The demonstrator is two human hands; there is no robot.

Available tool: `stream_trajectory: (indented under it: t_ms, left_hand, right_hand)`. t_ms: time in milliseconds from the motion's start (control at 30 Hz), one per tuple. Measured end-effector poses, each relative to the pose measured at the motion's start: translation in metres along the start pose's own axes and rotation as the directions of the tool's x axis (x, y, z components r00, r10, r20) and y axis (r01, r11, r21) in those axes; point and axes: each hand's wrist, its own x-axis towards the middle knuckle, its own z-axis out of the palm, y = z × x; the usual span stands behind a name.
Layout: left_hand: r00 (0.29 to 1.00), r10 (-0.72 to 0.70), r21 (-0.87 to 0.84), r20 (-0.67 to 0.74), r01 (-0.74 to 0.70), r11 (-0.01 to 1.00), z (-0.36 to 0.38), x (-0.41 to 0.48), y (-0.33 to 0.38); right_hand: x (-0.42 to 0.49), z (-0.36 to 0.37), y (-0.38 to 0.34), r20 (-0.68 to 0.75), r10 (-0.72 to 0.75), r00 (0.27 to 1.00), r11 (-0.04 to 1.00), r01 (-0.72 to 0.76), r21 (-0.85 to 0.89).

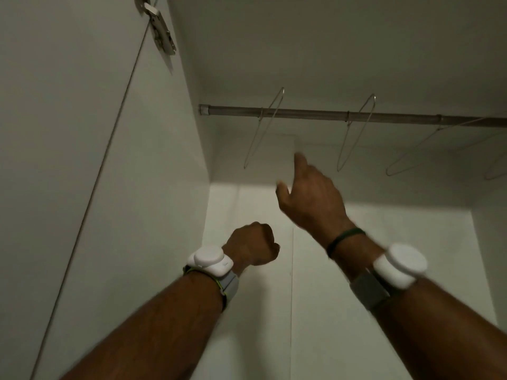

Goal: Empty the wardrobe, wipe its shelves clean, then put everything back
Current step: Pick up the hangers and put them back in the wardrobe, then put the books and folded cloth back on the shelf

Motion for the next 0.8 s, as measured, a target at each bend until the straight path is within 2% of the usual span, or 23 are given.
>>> stream_trajectory:
  t_ms: [100,200,333,433,533,600,700,767,800]
  left_hand:
    - [0.986,-0.017,-0.029,0.169,0.022,0.999,0.050,-0.040,0.033]
    - [0.969,-0.059,-0.063,0.239,0.076,0.995,0.078,-0.062,0.040]
    - [0.923,-0.058,-0.086,0.380,0.098,0.992,0.127,-0.110,0.073]
    - [0.835,-0.027,-0.141,0.550,0.124,0.982,0.194,-0.175,0.130]
    - [0.777,-0.020,-0.180,0.629,0.170,0.969,0.245,-0.222,0.175]
    - [0.768,0.012,-0.216,0.641,0.165,0.962,0.270,-0.249,0.196]
    - [0.752,0.057,-0.287,0.657,0.178,0.941,0.312,-0.297,0.246]
    - [0.753,0.048,-0.306,0.656,0.207,0.929,0.331,-0.325,0.274]
    - [0.757,0.036,-0.316,0.652,0.228,0.921,0.340,-0.336,0.287]
  right_hand:
    - [-0.078,-0.002,0.045,0.141,0.109,0.984,0.993,-0.101,-0.065]
    - [-0.129,0.009,0.074,0.226,0.166,0.960,0.985,-0.149,-0.090]
    - [-0.233,0.004,0.126,0.404,0.245,0.881,0.968,-0.200,-0.153]
    - [-0.358,-0.025,0.179,0.560,0.382,0.735,0.924,-0.304,-0.231]
    - [-0.454,-0.050,0.220,0.639,0.500,0.585,0.865,-0.370,-0.338]
    - [-0.496,-0.062,0.237,0.666,0.525,0.529,0.850,-0.363,-0.381]
    - [-0.561,-0.093,0.265,0.705,0.591,0.393,0.802,-0.378,-0.462]
    - [-0.600,-0.113,0.274,0.723,0.593,0.354,0.800,-0.357,-0.482]
    - [-0.617,-0.121,0.277,0.727,0.580,0.367,0.811,-0.339,-0.476]
